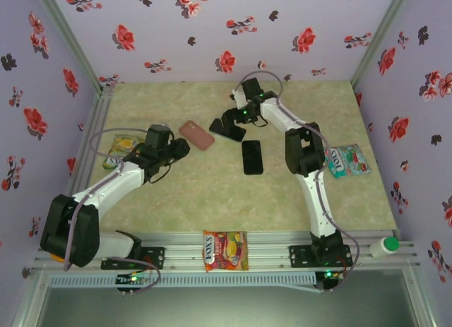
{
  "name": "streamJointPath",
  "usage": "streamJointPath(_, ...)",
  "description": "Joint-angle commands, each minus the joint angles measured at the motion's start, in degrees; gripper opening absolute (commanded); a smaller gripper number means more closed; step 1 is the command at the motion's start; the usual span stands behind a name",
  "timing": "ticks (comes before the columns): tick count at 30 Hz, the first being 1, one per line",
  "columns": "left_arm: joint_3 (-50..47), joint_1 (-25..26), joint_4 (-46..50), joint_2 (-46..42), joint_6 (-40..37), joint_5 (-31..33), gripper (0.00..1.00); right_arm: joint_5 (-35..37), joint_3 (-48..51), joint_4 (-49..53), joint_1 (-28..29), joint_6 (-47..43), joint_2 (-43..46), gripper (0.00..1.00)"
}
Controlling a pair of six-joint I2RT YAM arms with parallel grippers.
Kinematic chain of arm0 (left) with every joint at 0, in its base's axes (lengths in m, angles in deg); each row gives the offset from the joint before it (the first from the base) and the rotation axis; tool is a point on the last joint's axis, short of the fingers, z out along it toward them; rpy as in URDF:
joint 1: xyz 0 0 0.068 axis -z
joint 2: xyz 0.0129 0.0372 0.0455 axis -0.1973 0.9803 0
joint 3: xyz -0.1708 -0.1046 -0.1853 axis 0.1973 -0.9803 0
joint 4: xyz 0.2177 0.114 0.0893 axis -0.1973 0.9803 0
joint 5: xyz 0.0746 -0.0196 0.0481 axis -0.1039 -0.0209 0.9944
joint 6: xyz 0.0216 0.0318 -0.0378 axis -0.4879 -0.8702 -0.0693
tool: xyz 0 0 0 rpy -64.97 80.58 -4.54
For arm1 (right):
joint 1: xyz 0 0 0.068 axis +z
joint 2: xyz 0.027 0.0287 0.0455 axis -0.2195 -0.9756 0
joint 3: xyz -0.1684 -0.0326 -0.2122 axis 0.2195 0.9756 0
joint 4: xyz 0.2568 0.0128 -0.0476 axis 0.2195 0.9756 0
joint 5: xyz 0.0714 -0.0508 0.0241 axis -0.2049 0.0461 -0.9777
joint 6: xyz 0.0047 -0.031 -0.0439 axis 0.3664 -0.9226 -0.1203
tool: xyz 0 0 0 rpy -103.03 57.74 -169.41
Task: Put the phone into the phone case
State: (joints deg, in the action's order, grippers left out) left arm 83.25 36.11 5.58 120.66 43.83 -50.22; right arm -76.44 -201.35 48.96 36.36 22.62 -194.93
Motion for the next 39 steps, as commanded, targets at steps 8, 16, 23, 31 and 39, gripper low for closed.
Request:
streamJointPath(8, -0.8, -0.5, -0.6, -1.1, 0.8, 1.1, 0.40, 0.2, -0.4, 2.8, 2.0, -1.9, -1.5, 0.86)
streamJointPath(16, -1.4, -0.6, -0.9, -2.0, 0.8, 1.1, 0.40, 0.1, 2.6, 1.5, 2.4, -0.9, -0.8, 0.86)
streamJointPath(23, -2.2, -0.5, -1.5, -2.5, 1.1, 1.1, 0.40, -0.3, 5.9, 0.8, 3.2, -0.4, 0.9, 0.86)
streamJointPath(31, -2.8, -0.5, -2.0, -2.8, 1.2, 1.1, 0.40, 0.9, 12.0, -1.5, 5.4, 0.0, 4.5, 0.85)
streamJointPath(39, -3.6, -0.5, -2.6, -3.6, 1.4, 1.0, 0.40, 6.2, 12.9, -0.2, 8.4, -1.3, 5.7, 0.86)
